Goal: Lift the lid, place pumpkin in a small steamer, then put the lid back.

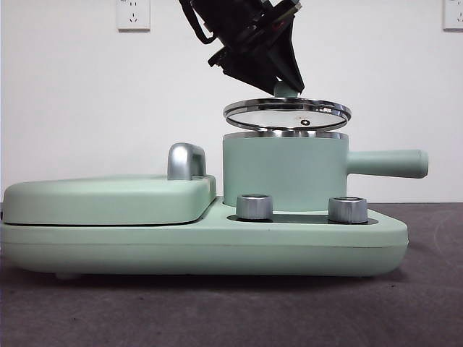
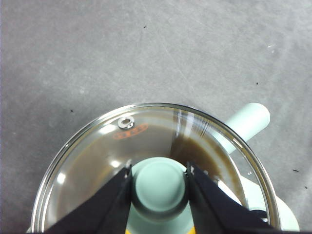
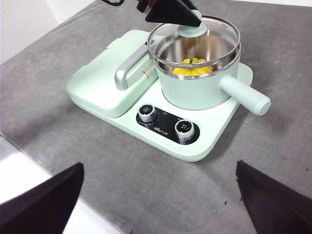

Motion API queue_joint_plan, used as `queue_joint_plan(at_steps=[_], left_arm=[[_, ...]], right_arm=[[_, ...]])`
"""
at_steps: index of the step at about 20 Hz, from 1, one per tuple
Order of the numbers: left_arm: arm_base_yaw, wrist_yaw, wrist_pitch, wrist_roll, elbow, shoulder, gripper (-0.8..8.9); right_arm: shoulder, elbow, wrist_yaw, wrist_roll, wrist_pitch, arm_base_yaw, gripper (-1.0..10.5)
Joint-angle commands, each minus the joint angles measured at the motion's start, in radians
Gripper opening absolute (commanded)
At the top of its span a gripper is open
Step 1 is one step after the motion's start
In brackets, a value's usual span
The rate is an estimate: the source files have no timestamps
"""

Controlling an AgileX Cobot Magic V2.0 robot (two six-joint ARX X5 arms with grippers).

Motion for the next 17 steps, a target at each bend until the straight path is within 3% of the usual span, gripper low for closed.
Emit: queue_joint_plan(at_steps=[1,7,17], left_arm=[[-0.008,-0.001,0.021,0.042,0.034,0.039,1.12],[-0.007,-0.029,0.02,0.111,0.034,0.049,0.83],[0.0,-0.029,-0.008,0.099,0.034,0.05,0.83]], right_arm=[[0.003,0.009,0.003,0.019,0.01,0.007,5.0],[0.003,0.009,0.003,0.037,0.011,0.007,5.0],[0.003,0.009,0.004,0.042,0.011,0.007,5.0]])
